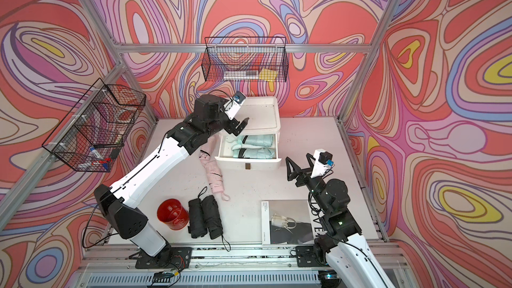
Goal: Place the umbrella in the drawer by color
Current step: Place the umbrella in the drawer.
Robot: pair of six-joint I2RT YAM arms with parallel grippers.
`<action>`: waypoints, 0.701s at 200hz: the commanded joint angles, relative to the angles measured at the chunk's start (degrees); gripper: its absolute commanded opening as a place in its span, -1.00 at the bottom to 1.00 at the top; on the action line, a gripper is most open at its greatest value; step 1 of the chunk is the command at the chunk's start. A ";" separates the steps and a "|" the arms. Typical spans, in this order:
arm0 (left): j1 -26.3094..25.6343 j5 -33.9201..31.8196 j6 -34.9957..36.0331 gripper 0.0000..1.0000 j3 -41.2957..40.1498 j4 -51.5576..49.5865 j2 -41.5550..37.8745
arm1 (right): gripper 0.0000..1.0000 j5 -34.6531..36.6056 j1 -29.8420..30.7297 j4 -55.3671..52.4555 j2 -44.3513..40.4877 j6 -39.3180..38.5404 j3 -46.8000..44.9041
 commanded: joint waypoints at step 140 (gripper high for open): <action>10.91 -6.32 -31.56 0.23 21.54 -15.20 25.95 | 0.62 -4.74 0.08 -8.93 9.69 5.28 9.71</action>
